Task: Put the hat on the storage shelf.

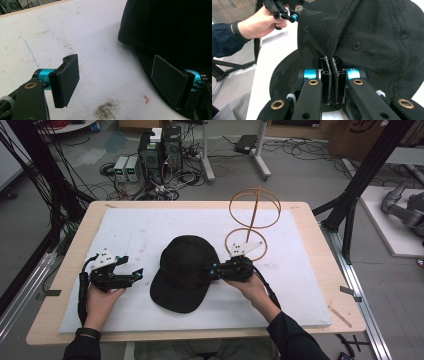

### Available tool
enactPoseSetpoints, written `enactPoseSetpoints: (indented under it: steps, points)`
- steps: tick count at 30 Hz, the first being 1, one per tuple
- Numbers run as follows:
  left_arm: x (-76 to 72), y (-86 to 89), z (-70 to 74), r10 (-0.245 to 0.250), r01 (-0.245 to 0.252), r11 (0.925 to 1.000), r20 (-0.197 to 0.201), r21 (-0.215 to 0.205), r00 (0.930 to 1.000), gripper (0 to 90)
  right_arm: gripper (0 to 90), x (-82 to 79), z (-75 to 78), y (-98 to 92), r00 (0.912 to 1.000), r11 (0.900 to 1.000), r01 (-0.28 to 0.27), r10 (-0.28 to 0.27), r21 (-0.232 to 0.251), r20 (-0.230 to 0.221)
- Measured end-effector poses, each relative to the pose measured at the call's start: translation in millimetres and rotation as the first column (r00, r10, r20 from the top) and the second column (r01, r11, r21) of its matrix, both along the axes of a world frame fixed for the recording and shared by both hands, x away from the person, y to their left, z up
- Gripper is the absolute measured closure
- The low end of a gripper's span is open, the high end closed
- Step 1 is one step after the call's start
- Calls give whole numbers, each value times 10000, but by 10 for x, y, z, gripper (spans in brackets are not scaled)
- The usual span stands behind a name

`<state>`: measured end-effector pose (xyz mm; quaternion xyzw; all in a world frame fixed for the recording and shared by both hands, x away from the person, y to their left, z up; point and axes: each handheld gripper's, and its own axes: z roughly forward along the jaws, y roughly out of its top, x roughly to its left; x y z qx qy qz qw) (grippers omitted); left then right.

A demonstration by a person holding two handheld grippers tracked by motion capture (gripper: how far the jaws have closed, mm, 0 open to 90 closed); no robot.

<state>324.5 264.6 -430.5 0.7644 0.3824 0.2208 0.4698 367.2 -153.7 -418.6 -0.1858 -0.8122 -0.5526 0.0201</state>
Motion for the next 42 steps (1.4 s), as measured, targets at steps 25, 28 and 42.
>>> enactPoseSetpoints:
  steps: [25,28,42]
  points:
    - [-5,33,10,198,-197,9998,82,-75,9998,223,891,-313,971,-116,9577,9908,-162,-232,1342,2868]
    - [-3,34,7,224,-224,9997,68,-102,9997,223,891,-329,1094,-176,9502,9892,-57,-403,1467,3089]
    - [7,20,-4,200,-199,9998,60,-75,9998,223,891,-315,1585,-667,8975,9662,1102,-1975,2332,3942]
